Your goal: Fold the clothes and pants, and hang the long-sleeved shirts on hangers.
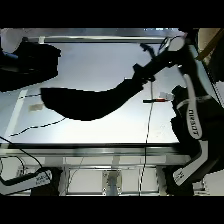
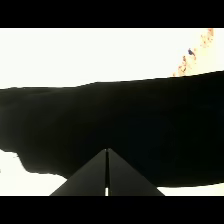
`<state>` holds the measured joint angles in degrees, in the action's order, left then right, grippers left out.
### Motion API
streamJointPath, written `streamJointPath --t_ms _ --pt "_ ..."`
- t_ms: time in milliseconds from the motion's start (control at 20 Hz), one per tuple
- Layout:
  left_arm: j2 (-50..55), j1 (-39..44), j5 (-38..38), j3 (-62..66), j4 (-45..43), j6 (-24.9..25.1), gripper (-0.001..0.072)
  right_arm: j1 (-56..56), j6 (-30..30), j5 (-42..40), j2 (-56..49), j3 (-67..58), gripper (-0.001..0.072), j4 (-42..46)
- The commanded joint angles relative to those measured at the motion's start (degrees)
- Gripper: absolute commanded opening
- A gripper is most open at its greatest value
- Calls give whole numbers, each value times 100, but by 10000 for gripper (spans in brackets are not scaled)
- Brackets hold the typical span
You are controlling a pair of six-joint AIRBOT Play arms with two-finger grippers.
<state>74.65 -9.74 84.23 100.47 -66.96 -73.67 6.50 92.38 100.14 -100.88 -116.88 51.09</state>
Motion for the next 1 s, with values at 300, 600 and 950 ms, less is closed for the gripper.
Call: streamJointPath --t_ms 300,600,950 --pt "1250 2704 -302 -745 -4 0 12 -173 13 378 772 59 8 160" --pt "2776 4312 -2116 -796 -48 -380 12 363 13 369 774 59 8 116" --pt "3145 4216 -1989 -772 -297 -435 13 1126 70 -758 728 61 8 133"
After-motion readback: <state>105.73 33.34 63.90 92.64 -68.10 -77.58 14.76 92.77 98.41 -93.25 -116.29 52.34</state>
